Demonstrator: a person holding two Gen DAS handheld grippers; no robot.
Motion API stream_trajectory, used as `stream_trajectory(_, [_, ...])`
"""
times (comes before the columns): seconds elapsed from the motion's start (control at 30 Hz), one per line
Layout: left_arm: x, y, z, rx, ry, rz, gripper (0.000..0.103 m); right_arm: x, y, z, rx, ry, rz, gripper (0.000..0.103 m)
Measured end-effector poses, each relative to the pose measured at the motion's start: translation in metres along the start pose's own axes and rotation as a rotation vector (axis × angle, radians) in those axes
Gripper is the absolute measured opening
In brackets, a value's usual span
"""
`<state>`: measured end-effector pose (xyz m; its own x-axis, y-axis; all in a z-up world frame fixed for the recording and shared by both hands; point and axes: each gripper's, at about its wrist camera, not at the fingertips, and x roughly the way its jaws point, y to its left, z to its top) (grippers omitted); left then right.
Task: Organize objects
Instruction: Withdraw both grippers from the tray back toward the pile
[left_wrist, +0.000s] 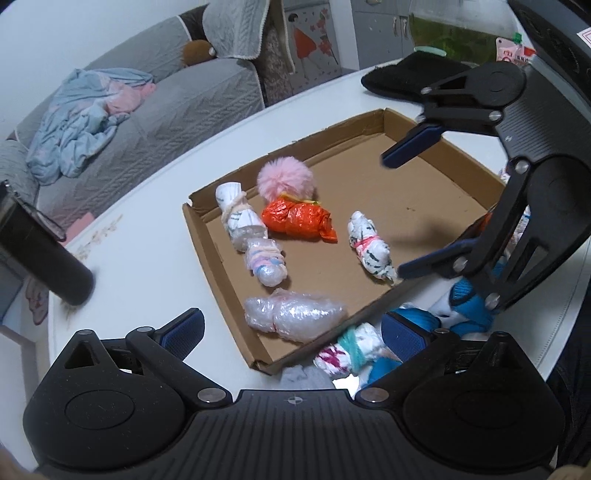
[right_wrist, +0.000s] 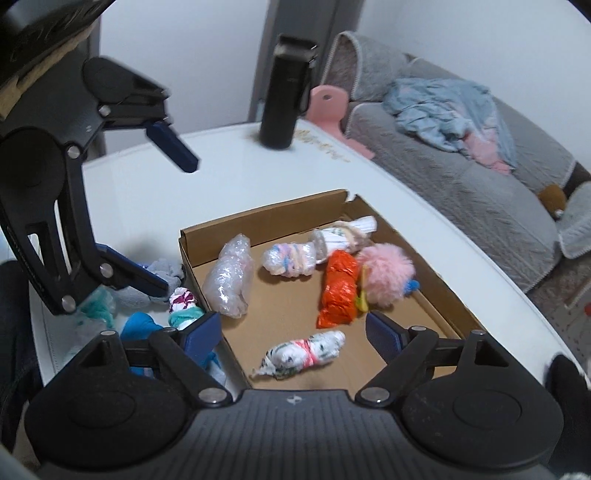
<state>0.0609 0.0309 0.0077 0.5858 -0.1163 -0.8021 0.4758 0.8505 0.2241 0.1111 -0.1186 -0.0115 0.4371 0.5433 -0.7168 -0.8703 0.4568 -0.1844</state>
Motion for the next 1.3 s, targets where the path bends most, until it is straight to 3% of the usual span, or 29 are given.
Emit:
stream_trajectory(0.13, [-0.019, -0.001, -0.015, -0.066, -0.037, 0.013, 0.102, -0.025, -0.001, -0.016, 0.070, -0.036, -0.052, 0.094])
stream_trajectory(0.4, [-0.057, -0.017, -0.075, -0.243, -0.125, 0.064, 0.102, -0.080, -0.003, -0.074, 0.255, -0.093, -0.170, 0.100])
stream_trajectory(0.63, [-0.051, -0.037, -0.131, -0.419, -0.152, 0.086, 0.102, -0.112, 0.009, -0.129, 0.425, -0.160, -0.280, 0.102])
stream_trajectory(0.77, [-0.037, -0.051, -0.146, -0.419, -0.122, 0.128, 0.102, -0.112, 0.027, -0.157, 0.471, -0.183, -0.317, 0.102])
stream_trajectory(0.97, [-0.020, -0.064, -0.147, -0.398, -0.142, 0.154, 0.102, -0.103, 0.037, -0.186, 0.544, -0.171, -0.362, 0.102])
stream_trajectory(1.3, [-0.001, -0.081, -0.141, -0.337, -0.199, 0.246, 0.102, -0.074, 0.026, -0.187, 0.620, -0.164, -0.446, 0.102])
